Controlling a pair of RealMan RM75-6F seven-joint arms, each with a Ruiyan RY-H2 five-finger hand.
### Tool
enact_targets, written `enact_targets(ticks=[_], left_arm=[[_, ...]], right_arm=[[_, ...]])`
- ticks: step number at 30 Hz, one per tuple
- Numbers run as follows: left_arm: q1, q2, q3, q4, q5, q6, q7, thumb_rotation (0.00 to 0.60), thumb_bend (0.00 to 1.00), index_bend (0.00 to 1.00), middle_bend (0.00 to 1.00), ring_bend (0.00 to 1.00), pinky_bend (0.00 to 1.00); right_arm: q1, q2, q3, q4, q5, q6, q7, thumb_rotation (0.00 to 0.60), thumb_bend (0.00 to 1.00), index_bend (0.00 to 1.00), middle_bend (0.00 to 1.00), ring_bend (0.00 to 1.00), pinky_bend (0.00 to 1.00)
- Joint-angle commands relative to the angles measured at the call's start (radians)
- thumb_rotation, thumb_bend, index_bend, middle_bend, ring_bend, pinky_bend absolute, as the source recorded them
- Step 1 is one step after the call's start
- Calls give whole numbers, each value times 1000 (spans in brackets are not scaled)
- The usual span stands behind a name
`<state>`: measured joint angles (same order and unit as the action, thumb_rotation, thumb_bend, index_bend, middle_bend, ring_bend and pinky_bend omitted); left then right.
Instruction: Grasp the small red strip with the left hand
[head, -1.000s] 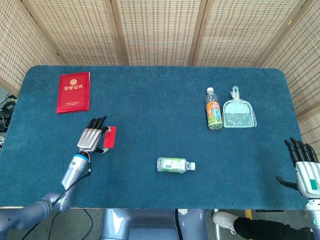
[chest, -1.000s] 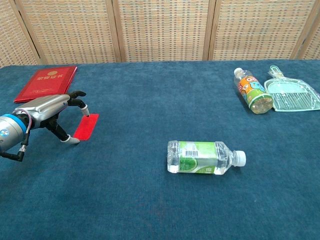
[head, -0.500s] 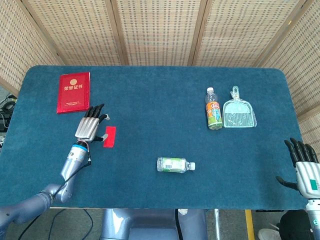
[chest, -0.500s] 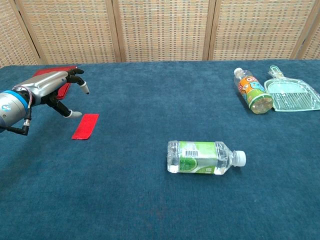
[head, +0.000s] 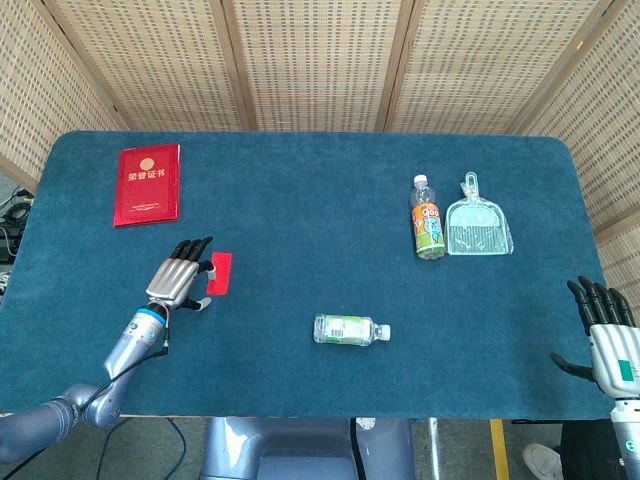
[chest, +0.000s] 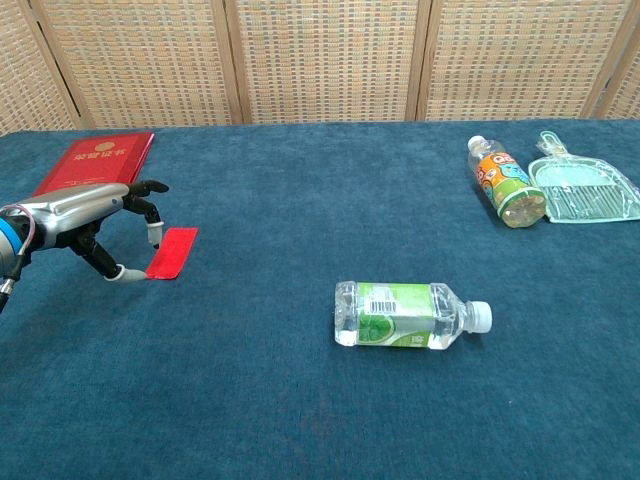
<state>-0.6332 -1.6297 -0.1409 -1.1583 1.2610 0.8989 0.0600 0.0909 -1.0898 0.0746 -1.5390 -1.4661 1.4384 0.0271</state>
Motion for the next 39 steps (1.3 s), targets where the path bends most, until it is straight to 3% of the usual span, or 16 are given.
enact_targets(ticks=[1, 30, 39], left_arm=[[-1, -16, 2, 15, -4, -1, 2, 600, 267, 471, 0, 0, 0], [-29, -90, -15, 114, -56, -45, 15, 600, 285, 481, 0, 0, 0], [-38, -103, -19, 130, -64, -51, 27, 600, 338, 504, 0, 0, 0]], right_arm=[[-1, 0, 0, 1, 1, 1, 1, 600, 0, 0, 0, 0, 0], [4, 2, 1, 4, 8, -12, 10, 600, 0, 0, 0, 0, 0], [5, 3, 1, 5, 10, -15, 13, 600, 0, 0, 0, 0, 0]])
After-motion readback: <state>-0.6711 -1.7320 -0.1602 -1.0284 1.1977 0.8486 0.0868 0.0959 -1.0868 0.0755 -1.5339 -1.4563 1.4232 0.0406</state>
